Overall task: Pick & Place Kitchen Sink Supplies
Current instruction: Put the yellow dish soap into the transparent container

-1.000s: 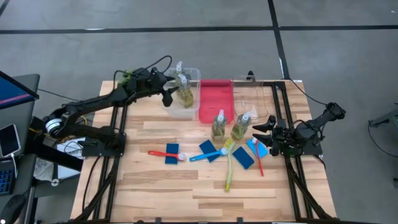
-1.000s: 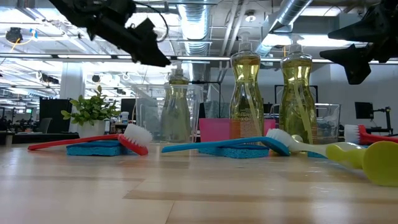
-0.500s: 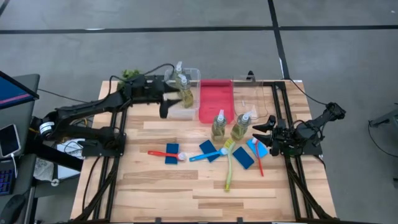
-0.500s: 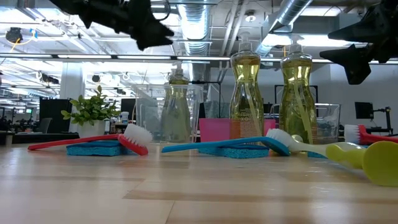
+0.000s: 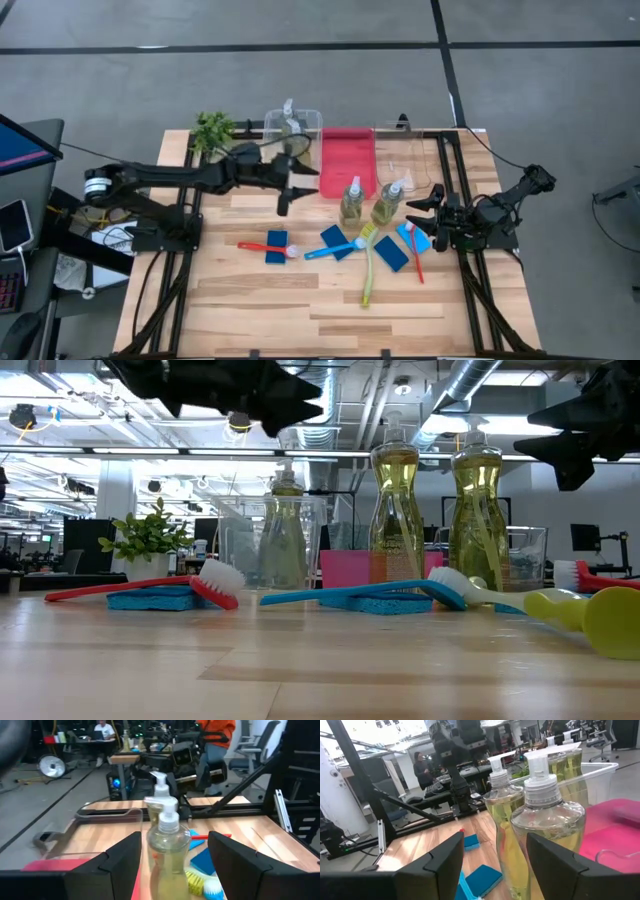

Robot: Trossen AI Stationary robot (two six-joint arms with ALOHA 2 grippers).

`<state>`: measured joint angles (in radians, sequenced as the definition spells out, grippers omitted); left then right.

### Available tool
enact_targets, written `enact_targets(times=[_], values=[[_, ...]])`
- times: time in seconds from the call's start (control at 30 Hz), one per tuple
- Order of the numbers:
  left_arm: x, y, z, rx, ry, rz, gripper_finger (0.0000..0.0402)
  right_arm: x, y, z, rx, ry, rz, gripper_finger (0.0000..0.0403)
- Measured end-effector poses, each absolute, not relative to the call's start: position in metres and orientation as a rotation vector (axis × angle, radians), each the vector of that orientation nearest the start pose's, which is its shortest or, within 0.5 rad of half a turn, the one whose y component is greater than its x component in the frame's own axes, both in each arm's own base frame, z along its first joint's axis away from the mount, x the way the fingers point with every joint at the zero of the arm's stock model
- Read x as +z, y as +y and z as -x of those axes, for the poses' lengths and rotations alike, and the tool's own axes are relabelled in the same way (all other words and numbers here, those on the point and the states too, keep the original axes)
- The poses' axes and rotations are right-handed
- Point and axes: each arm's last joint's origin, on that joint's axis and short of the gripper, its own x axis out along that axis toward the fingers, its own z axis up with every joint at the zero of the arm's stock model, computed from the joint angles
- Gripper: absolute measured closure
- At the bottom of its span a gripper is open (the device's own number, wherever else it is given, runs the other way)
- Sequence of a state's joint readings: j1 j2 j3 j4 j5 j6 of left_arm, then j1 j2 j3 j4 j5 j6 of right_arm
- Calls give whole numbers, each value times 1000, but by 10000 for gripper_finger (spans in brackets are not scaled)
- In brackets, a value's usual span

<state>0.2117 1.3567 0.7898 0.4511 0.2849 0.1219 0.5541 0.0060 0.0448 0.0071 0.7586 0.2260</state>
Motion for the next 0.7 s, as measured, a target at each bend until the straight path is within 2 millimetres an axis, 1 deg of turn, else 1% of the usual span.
enact_targets(times=[0.2, 0.33, 0.47, 0.63, 0.7], values=[[249, 47, -315, -114, 71, -103, 170, 179, 29, -85, -201, -60, -253, 194], [241, 45, -325, -120, 18, -116, 170, 179, 29, -85, -200, -59, -253, 194], [228, 47, -333, -112, 25, -96, 170, 179, 29, -85, -200, -60, -253, 194], [219, 47, -340, -96, 6, -61, 170, 179, 29, -85, -200, -60, -254, 194], [221, 47, -345, -84, -2, -62, 170, 179, 29, -85, -200, -60, -254, 194]])
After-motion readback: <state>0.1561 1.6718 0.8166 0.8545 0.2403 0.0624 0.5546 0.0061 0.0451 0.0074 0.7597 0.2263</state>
